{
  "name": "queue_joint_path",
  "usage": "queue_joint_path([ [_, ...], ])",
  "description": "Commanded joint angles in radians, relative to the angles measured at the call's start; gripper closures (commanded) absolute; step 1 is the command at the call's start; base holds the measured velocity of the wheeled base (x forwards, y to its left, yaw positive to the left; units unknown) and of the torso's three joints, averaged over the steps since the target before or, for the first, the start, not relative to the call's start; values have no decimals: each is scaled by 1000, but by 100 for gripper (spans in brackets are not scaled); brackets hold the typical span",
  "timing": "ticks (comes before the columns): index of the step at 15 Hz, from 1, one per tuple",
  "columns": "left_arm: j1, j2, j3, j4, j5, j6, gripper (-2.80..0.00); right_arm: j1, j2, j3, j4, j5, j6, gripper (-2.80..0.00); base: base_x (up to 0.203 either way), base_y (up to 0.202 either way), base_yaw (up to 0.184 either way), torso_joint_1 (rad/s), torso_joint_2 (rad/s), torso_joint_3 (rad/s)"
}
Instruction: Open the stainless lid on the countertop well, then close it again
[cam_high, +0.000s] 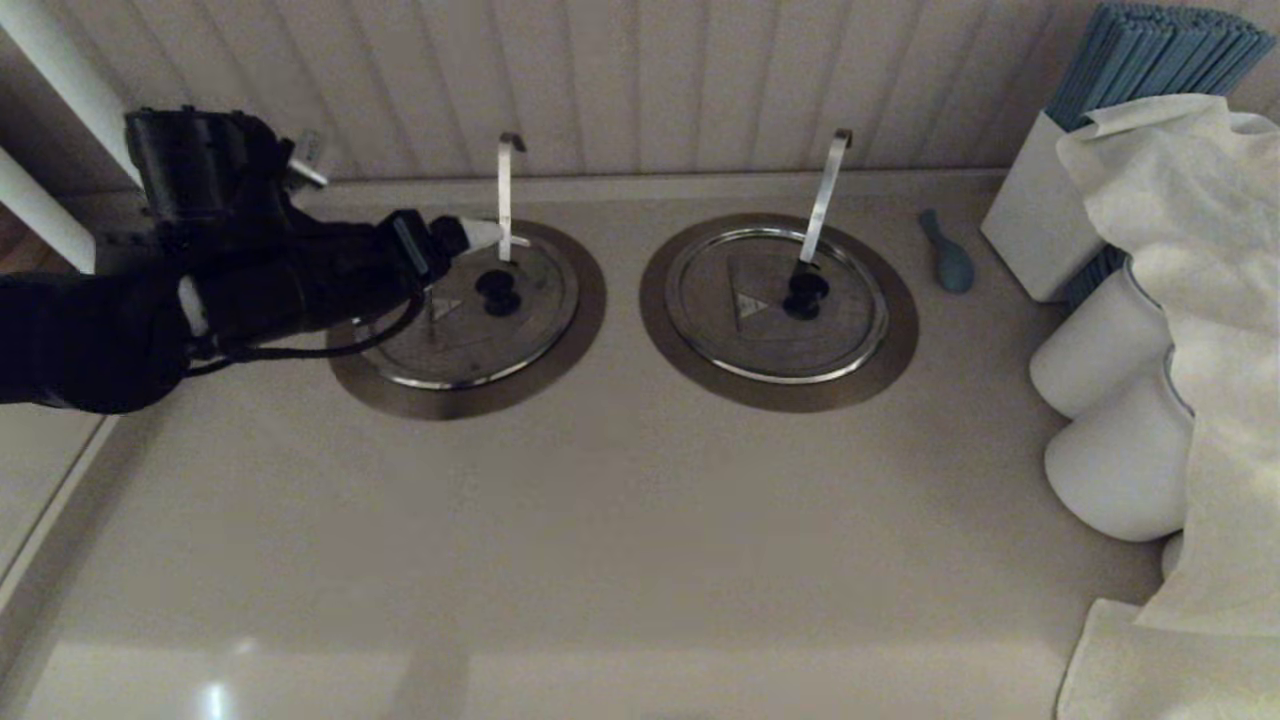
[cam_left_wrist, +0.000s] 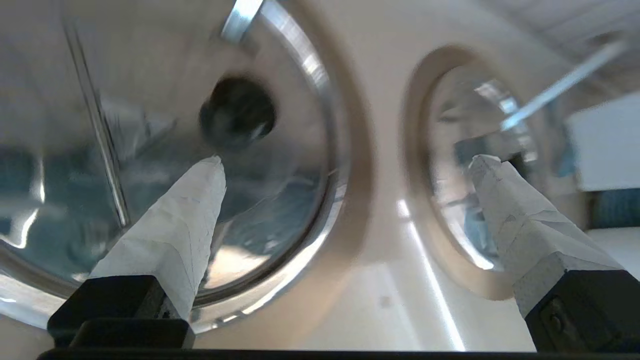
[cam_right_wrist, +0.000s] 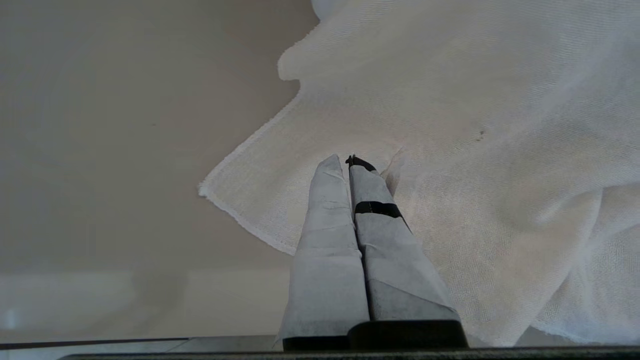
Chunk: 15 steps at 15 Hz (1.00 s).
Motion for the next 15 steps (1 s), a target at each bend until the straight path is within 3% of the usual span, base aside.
queue_joint_path([
  [1,0,-68,-12,19,0,12,-280,0,2,0,0,1,0,0,0,0,0,0,0,0],
  [4,1,-139,-14,100,9,128,-280,0,2,0,0,1,0,0,0,0,0,0,0,0],
  [5,2,-162,-9,118,47,190,-280,0,2,0,0,1,0,0,0,0,0,0,0,0],
  [8,5,-282,-20,204,323,332,-280,0,2,0,0,1,0,0,0,0,0,0,0,0],
  [10,5,-415,22,259,385,361,-280,0,2,0,0,1,0,0,0,0,0,0,0,0],
  [11,4,-480,66,295,396,366,0,0,2,0,0,1,0,0,0,0,0,0,0,0],
  [15,1,-786,318,375,406,375,0,0,2,0,0,1,0,0,0,0,0,0,0,0],
])
